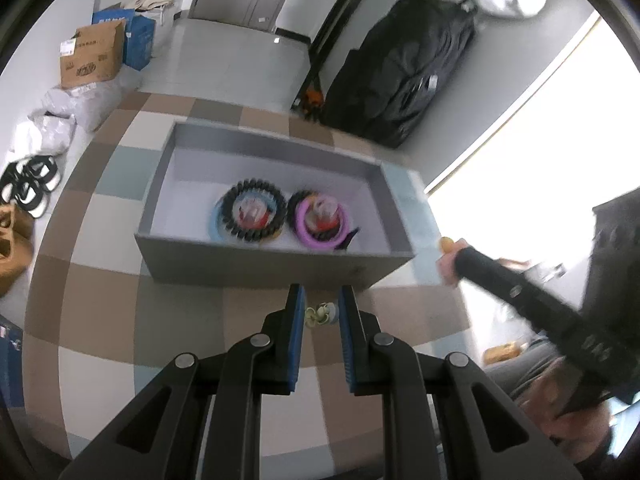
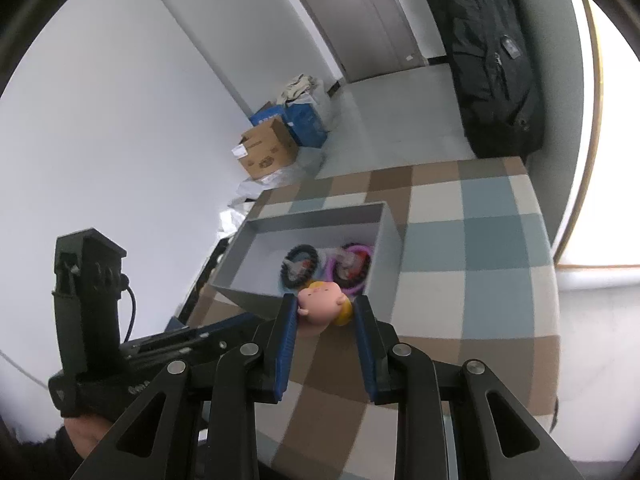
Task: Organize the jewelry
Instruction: 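Carry the doll toward the box with the right gripper while the left gripper grasps the yellow flower charm, then lower the doll and flower charm into the box, opening both grippers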
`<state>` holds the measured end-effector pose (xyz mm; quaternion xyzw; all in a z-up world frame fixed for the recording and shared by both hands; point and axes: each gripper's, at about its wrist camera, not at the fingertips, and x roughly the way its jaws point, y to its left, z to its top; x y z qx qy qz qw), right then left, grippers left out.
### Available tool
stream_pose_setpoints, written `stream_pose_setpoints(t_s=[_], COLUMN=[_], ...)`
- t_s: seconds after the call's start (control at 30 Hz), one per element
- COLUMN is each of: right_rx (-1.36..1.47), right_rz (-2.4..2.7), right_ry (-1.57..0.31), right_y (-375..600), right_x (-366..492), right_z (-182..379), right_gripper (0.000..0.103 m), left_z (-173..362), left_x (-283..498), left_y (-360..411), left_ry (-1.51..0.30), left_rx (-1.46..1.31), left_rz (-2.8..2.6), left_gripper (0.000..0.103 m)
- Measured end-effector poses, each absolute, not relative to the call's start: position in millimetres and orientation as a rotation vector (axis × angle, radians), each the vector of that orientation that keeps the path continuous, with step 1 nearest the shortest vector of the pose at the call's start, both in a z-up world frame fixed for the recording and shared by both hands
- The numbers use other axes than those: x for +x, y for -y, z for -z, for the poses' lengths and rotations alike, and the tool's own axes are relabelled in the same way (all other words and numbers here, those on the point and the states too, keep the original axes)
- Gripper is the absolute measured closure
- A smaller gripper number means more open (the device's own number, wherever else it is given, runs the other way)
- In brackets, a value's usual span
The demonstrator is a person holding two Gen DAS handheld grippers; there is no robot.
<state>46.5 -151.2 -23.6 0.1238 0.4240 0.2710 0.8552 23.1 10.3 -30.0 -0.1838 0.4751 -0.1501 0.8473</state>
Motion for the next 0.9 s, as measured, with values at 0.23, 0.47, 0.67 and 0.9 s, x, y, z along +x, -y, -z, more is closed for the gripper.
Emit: stream_pose_setpoints(t_s=[0.23,0.47,0.67,0.9], right_rx=[0.279,0.309,0.322,0.325], right_rz=[-0.580,-0.586,-0.579,-0.571], right_ry=[-0.882,-0.889,-0.886,-0.906], right_y=[143,136,130,123], right_x=[56,71,81,100], right_z=[20,20,19,24], right_gripper=[0.076,0.076,0.076,0.076], left_z=[13,3,7,10], left_x=[38,54,68,80], left_y=[-21,-30,-35,-31], left_ry=[-0.953,-0.905,-0.899,-0.908], left_rx=[-0.480,-0.492,-0.477,-0.438], left_rz=[0.369,0.352,0.287,0.275], left_gripper=[0.091,0.091,0.091,0.091])
